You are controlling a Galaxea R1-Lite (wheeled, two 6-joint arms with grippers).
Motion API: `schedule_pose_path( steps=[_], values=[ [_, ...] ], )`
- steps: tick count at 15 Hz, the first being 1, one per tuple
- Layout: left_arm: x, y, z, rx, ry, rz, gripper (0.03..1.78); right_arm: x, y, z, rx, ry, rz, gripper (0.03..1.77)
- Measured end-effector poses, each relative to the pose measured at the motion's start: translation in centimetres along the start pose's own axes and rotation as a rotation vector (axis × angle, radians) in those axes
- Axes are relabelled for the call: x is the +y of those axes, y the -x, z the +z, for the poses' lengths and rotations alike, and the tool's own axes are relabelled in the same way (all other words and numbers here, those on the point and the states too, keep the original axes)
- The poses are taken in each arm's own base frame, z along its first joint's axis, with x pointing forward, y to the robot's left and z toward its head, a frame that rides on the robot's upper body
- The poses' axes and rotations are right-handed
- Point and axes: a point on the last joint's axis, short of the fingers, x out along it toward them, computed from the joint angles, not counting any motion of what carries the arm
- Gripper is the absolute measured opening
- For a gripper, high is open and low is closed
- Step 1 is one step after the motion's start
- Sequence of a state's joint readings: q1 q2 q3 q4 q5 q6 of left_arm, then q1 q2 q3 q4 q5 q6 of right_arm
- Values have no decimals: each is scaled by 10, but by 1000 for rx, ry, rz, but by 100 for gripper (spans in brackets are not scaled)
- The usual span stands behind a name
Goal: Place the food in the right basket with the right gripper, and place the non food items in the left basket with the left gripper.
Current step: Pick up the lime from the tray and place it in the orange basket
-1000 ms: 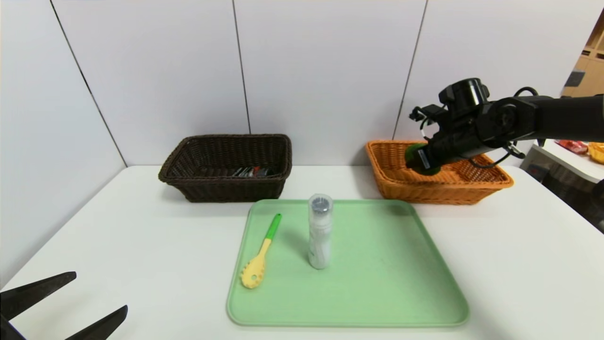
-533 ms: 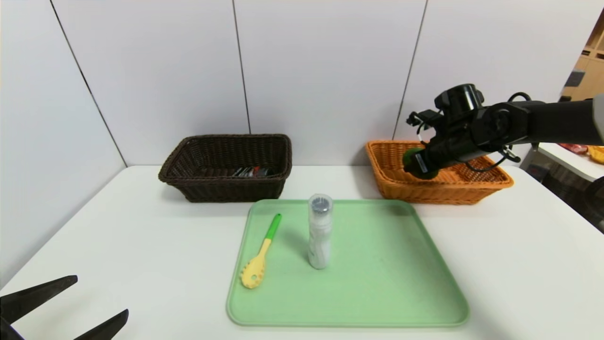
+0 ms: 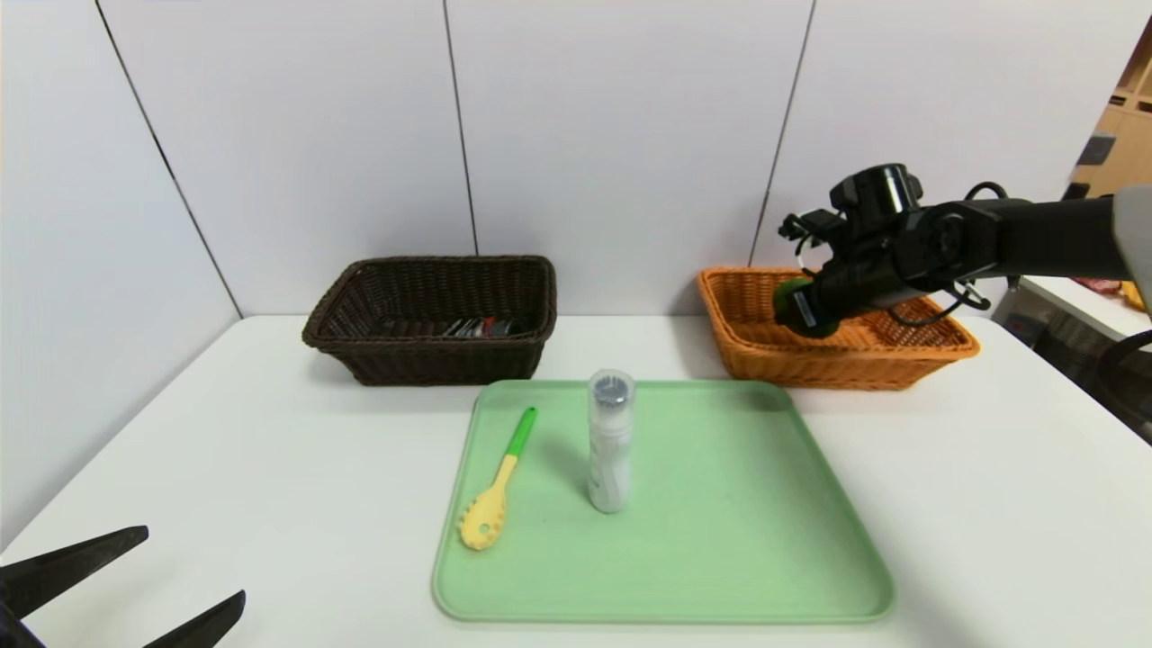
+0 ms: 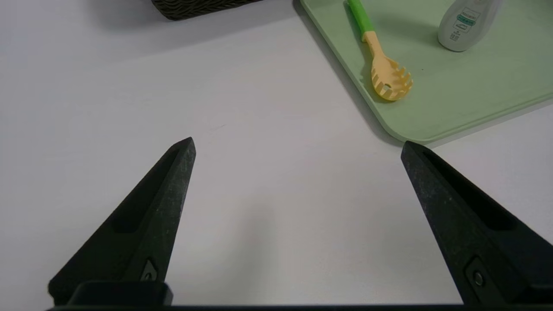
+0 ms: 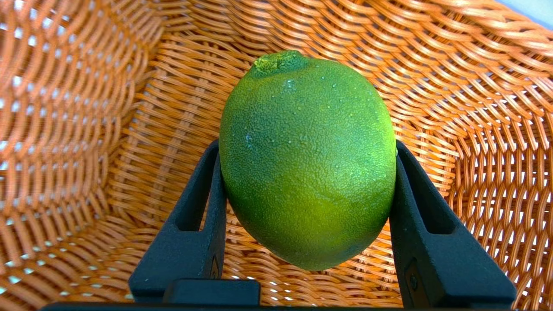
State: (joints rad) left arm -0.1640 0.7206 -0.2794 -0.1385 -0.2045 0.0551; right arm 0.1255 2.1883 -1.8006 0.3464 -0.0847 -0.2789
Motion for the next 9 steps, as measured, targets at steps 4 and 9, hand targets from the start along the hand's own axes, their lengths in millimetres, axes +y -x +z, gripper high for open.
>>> schedule_pose_path(
  steps=[4, 9],
  values=[
    [0, 0, 0, 1, 1, 0, 169, 0, -3, -1, 3, -1, 4, 133],
    [0, -1, 0, 2, 2, 2, 169, 0, -3, -1, 7, 1, 0, 151]
  ],
)
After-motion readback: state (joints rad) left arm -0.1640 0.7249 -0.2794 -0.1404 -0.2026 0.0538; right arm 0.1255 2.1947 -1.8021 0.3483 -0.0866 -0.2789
